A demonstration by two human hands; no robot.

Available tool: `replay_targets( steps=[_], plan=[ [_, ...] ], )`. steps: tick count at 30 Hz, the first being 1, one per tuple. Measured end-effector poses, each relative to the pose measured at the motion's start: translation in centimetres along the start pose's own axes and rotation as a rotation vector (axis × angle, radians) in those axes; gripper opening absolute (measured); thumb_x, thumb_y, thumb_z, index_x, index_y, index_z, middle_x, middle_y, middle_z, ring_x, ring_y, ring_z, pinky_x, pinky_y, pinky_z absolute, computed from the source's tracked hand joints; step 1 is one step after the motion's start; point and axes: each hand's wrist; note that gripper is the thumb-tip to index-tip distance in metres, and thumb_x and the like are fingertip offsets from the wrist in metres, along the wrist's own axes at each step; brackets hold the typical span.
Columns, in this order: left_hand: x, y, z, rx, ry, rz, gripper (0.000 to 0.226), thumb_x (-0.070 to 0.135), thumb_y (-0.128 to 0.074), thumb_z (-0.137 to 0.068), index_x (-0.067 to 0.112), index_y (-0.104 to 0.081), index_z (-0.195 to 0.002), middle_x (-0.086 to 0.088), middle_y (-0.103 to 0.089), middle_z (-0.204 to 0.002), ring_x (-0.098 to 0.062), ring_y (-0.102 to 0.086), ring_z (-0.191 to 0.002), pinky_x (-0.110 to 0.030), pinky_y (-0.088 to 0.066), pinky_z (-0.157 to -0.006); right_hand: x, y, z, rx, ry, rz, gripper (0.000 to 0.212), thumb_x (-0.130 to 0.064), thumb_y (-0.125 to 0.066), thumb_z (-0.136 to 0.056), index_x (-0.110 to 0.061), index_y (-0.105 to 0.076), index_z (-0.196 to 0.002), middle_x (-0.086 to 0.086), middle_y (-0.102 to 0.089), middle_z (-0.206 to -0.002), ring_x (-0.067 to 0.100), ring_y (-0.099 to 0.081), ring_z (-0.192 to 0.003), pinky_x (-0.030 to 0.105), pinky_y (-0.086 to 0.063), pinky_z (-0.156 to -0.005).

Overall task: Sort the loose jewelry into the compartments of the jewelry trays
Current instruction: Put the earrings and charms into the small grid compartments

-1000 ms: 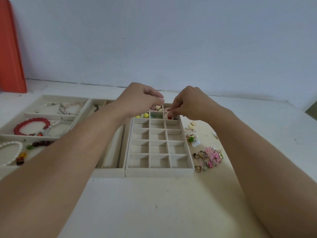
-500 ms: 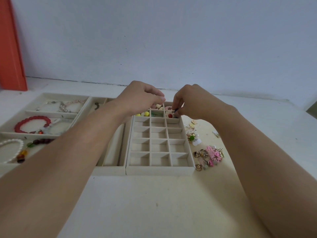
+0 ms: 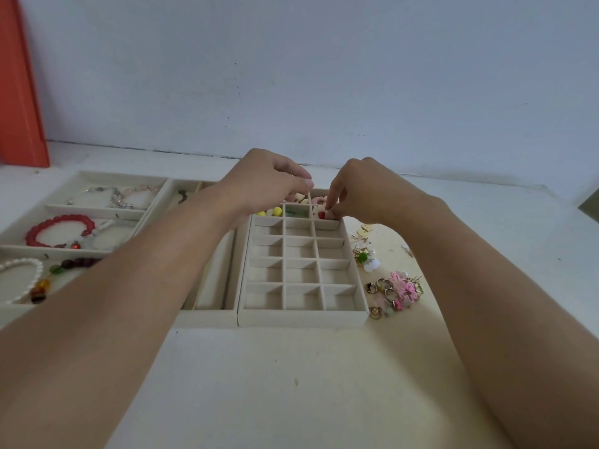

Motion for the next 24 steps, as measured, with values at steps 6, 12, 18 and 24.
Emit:
replay_targets(
  steps=[6, 12, 18, 24],
  plan=[
    [-0.1, 0.0, 0.0, 0.002, -0.006, 0.011, 0.005, 0.025, -0.079, -0.084, 0.024, -0.079, -0.088, 0.002, -0.078, -0.089, -0.008, -0.068, -0.076, -0.044, -0.058, -0.088, 0.1, 0.5, 0.1, -0.031, -0.006, -0.001, 0.021, -0.039, -0.078, -0.086, -0.019, -0.081, -0.087, 0.007, -0.074, -0.081, 0.021, -0.066, -0.074, 0.026, -0.046, -0.055],
    [-0.2, -0.1, -0.2, 0.006, -0.015, 0.003, 0.005, 0.026, -0.08, -0.084, 0.025, -0.079, -0.089, 0.002, -0.078, -0.088, -0.009, -0.071, -0.078, -0.043, -0.058, -0.088, 0.0, 0.4, 0.2, 0.014, 0.054, -0.054, 0.008, -0.028, -0.074, -0.09, -0.03, -0.078, -0.096, -0.004, -0.071, -0.096, 0.015, -0.066, -0.082, 0.027, -0.051, -0.066],
    [-0.3, -0.1, -0.3, 0.003, -0.013, 0.004, 0.006, 0.026, -0.079, -0.084, 0.025, -0.078, -0.089, 0.004, -0.078, -0.086, -0.011, -0.072, -0.08, -0.043, -0.058, -0.087, -0.4, -0.2, 0.0, -0.006, 0.111, -0.024, 0.018, -0.026, -0.068, -0.094, -0.034, -0.079, -0.104, -0.009, -0.065, -0.092, 0.003, -0.053, -0.07, 0.02, -0.039, -0.057],
    [-0.3, -0.2, -0.2, 0.005, -0.006, 0.005, 0.006, 0.026, -0.079, -0.084, 0.025, -0.078, -0.09, 0.002, -0.078, -0.09, -0.012, -0.072, -0.082, -0.043, -0.058, -0.088, -0.2, -0.6, -0.1, -0.032, 0.073, -0.009, 0.016, -0.03, -0.067, -0.093, -0.036, -0.079, -0.102, -0.003, -0.071, -0.088, 0.015, -0.063, -0.075, 0.028, -0.05, -0.063]
  ],
)
Point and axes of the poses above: each hand's wrist, its own z-axis away from the middle knuckle, its own y-axis out of the back of the hand, x = y × z
